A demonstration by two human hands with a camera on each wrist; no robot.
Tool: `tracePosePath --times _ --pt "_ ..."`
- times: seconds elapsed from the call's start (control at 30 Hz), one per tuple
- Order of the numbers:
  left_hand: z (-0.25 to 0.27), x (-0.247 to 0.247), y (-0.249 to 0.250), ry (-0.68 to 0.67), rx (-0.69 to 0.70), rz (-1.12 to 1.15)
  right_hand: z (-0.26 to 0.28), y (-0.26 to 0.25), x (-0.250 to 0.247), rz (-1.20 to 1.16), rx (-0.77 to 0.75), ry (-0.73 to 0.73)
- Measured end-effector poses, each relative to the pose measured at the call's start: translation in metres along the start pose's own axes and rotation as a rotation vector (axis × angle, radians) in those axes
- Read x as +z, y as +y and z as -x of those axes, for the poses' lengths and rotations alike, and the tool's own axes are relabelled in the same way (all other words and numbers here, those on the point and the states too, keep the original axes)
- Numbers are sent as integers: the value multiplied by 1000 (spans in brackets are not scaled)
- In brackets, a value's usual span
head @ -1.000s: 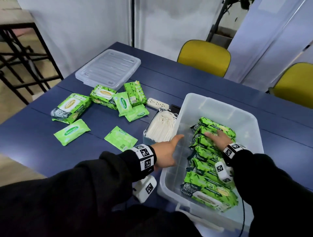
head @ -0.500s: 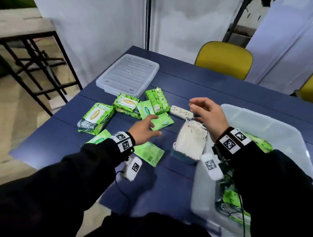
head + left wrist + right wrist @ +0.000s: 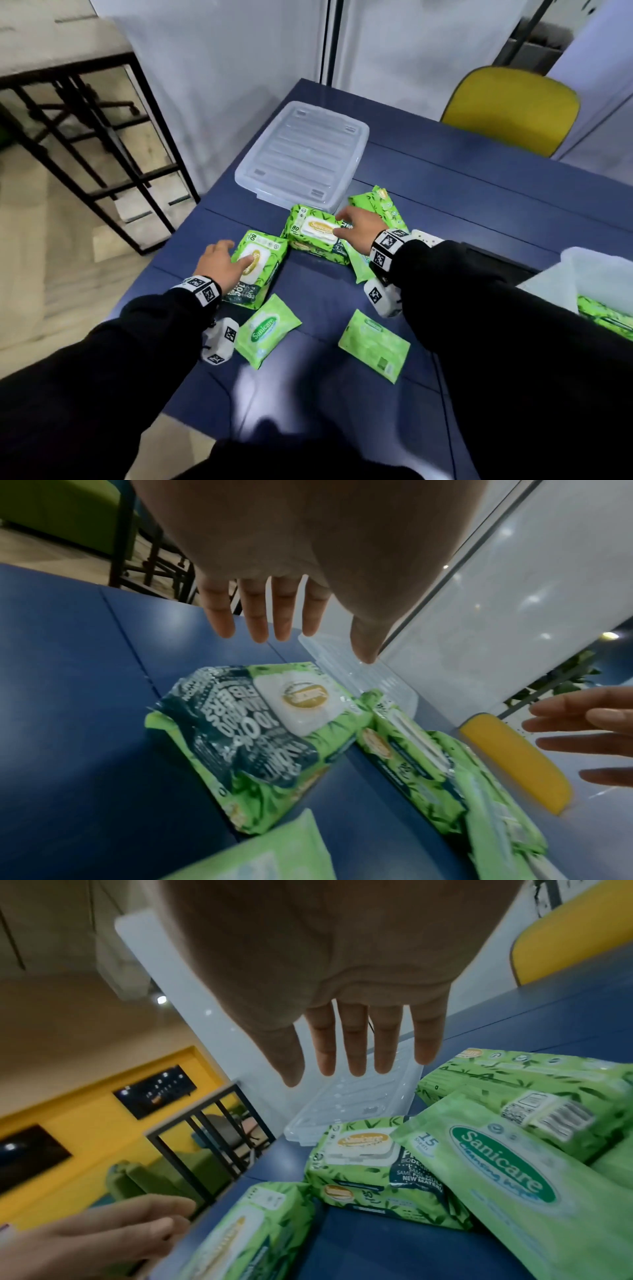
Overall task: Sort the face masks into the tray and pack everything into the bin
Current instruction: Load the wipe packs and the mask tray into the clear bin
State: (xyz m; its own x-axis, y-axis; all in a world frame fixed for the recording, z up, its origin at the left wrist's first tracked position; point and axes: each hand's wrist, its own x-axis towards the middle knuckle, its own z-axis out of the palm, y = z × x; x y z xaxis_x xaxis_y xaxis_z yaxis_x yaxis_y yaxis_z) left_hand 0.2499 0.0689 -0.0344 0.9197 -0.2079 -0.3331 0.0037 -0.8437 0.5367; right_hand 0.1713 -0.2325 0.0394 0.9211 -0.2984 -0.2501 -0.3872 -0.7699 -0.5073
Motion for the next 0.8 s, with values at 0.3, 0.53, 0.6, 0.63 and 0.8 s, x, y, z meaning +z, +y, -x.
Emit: tracePosePath --times 0.3,0.53,0.6,0.63,0.8 --pt "-50 16 -18 -214 -100 31 -96 8 37 234 130 -175" --pt "-69 24 -16 -286 -133 34 -130 11 54 383 181 -313" --pt "-70 23 -15 -326 -180 46 -136 8 54 478 189 -371" --pt "-70 24 -15 -343 -180 52 -137 6 54 513 182 -396" --pt "-62 29 -17 -355 -163 139 -128 -5 57 445 159 -392"
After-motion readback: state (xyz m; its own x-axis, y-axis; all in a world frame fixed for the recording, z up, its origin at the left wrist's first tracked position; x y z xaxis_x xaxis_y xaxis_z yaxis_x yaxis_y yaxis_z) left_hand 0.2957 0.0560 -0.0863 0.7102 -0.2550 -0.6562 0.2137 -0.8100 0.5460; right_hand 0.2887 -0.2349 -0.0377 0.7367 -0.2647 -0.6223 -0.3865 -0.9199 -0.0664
